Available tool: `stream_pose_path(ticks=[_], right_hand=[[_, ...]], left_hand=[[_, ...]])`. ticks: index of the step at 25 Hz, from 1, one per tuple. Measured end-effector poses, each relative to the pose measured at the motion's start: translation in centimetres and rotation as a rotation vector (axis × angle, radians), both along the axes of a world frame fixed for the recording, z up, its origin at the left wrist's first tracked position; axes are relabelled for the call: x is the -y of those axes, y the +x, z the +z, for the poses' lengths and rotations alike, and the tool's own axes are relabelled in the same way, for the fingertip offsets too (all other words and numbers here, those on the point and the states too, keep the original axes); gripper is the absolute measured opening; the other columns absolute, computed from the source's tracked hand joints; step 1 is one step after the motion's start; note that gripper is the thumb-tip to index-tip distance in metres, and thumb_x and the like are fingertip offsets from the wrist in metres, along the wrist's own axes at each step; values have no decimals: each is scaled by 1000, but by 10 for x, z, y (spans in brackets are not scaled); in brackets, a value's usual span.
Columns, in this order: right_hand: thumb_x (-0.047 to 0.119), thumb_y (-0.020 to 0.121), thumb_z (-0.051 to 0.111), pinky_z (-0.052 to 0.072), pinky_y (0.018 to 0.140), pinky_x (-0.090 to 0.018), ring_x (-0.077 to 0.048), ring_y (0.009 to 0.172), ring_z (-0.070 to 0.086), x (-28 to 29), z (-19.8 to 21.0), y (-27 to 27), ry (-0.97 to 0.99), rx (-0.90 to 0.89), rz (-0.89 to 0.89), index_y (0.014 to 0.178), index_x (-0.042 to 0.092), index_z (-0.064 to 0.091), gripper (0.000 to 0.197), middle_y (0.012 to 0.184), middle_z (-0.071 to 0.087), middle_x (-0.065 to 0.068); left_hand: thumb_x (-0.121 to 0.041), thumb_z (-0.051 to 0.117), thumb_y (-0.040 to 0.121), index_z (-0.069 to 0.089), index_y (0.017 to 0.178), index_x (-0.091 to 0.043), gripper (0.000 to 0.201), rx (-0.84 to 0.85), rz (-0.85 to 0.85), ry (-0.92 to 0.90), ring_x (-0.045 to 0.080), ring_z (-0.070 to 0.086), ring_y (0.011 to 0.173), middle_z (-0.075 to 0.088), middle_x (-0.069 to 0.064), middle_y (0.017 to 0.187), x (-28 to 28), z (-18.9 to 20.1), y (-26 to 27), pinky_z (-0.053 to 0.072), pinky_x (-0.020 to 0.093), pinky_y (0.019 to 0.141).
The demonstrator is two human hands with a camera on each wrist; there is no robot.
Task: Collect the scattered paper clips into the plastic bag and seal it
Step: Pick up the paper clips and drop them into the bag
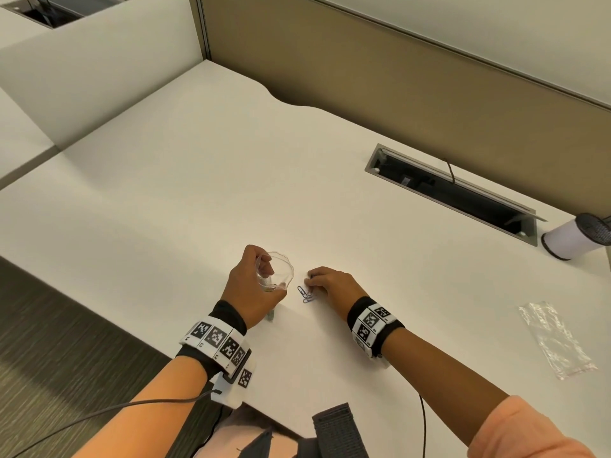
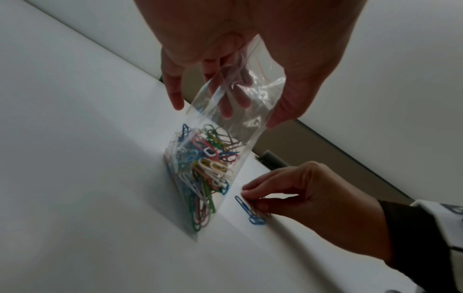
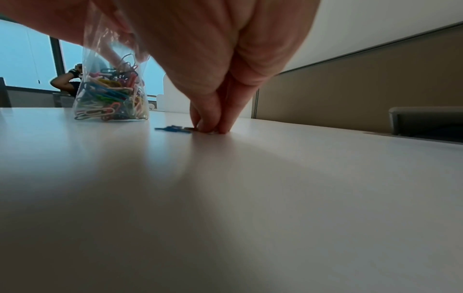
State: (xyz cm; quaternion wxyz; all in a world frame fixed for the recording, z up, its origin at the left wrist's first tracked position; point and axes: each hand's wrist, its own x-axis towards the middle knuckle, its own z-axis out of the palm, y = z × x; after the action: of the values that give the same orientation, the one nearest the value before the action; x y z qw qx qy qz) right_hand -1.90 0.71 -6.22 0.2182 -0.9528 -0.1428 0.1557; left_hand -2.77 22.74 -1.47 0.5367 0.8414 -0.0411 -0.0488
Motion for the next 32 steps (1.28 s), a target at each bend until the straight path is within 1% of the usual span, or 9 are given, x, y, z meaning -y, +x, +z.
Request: stream_pose_path(ticks=[2,4,8,12,17,21,24,27,32], right_hand=[[0,90,52,48,92,-33,-29,107,61,3,2,1,-6,42,6,108,12,71,29,119,65,-5],[-5,86,51,50,81,-36,-30,94,62,8,2,1,-15,77,-6,97,11,70,27,104,66,-6],[7,89,60,45,75,-28,-22,85,57,13,5,2,9,53,-106,93,10,67,9,101,61,-5],[11,85,63,40,73,-24,-16,81,51,19,9,5,47,-72,-247,91,13,67,8,90,54,0],[16,83,70,45,66,-13,-10,75,65,17,39,4,326,-154,-468,86,16,72,4,87,71,2],[16,83,73,53,72,-20,-11,74,71,-4,94,6,657,-215,-444,88,14,72,6,82,72,2],[20,83,74,57,66,-21,-12,76,73,-29,120,4,582,-227,-352,89,14,74,8,85,74,0],[18,84,72,49,58,-16,-12,73,72,-47,127,-1,414,-154,-302,90,14,75,8,85,75,-2],[19,84,70,53,59,-15,-13,69,72,-38,129,-3,498,-60,-410,88,15,75,7,78,75,1]], left_hand=[[-5,79,66,44,99,-17,50,7,-4,3,17,59,83,60,2,86,0,0,0,45,16,71],[-4,78,67,44,99,-18,49,7,-8,6,17,59,83,61,2,86,0,1,0,44,13,71],[-4,77,66,44,100,-17,49,2,-13,4,17,59,84,61,2,86,0,0,-1,43,13,71],[-6,77,67,44,100,-17,48,-7,-32,7,15,58,83,60,1,86,2,1,-3,42,7,69],[-6,77,68,44,101,-15,48,-19,-44,1,13,57,83,59,-1,86,4,1,-6,43,6,68],[-9,78,68,44,102,-17,49,-19,-58,19,14,57,84,59,-1,87,8,2,-6,46,10,66],[-12,79,70,43,102,-20,50,-15,-78,16,15,58,85,59,-1,87,13,1,-7,48,17,68],[-12,79,70,42,101,-21,49,-15,-90,-8,13,59,85,59,-3,86,18,0,-7,49,16,66],[-11,79,70,43,101,-18,47,4,-83,-4,14,58,82,59,-1,86,19,1,-8,46,12,66]])
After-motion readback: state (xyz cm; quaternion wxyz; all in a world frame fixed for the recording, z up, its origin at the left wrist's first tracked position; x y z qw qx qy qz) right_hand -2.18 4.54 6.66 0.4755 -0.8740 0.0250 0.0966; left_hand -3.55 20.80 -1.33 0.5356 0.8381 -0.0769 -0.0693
